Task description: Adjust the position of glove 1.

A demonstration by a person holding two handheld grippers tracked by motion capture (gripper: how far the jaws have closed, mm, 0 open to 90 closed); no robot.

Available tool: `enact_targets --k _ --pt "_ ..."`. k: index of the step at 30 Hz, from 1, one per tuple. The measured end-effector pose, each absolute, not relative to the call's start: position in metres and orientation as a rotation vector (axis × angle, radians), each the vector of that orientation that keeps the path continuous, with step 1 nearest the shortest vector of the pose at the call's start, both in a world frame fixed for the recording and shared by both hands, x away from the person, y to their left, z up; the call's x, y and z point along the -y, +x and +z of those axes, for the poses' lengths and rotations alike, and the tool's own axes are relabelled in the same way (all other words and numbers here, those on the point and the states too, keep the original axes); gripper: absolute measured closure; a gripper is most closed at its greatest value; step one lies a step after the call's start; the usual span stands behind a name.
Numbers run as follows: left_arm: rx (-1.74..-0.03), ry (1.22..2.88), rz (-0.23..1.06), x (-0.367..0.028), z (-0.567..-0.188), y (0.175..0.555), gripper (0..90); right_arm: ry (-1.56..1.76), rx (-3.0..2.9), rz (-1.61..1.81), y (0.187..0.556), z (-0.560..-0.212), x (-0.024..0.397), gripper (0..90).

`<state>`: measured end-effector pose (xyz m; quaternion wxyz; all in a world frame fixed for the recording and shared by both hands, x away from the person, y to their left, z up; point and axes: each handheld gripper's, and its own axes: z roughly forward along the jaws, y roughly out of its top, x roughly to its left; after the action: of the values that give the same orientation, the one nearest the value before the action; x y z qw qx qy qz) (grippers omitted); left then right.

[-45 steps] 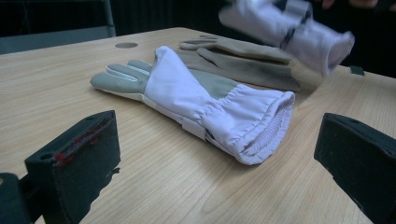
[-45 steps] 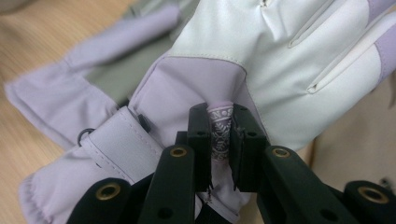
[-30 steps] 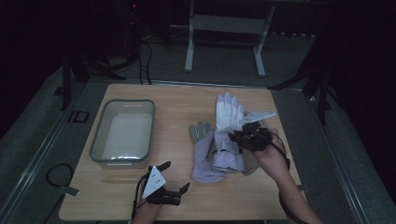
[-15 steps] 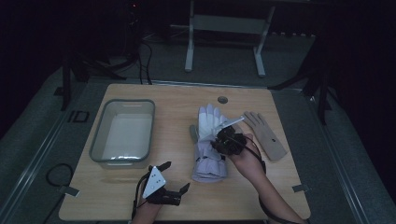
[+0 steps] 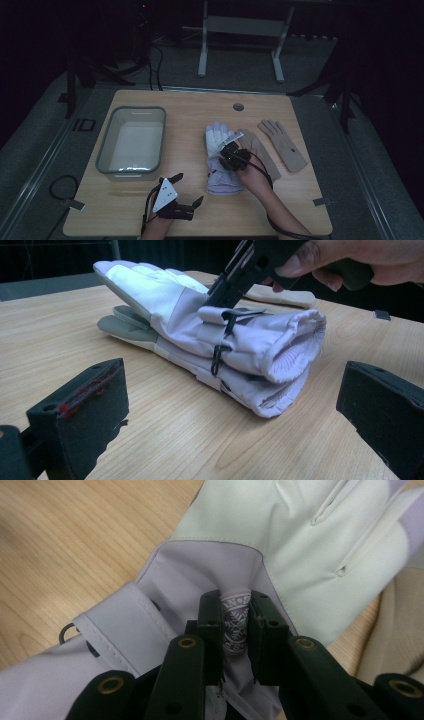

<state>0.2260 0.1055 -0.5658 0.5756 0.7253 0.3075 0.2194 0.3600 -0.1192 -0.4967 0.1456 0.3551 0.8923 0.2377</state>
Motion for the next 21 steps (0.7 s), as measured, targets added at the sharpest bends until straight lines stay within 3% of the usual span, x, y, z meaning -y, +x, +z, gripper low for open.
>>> enact_targets --k 6,13,17,21 --pt "-0.73 1.695 0.511 -0.106 -0.566 0.226 0.3 0.972 -2.613 0.72 0.356 -0.499 0.119 76.4" --pt "-0.749 1.716 0.501 -0.105 -0.565 0.227 0.3 0.897 -2.589 0.879 0.353 -0.485 0.136 43.0" --pt "-0.775 1.732 0.481 -0.104 -0.564 0.229 0.4 0.843 -2.564 0.96 0.349 -0.481 0.151 15.2" --pt "-0.807 1.717 0.467 -0.105 -0.559 0.23 0.4 0.846 -2.581 1.027 0.344 -0.481 0.165 12.8"
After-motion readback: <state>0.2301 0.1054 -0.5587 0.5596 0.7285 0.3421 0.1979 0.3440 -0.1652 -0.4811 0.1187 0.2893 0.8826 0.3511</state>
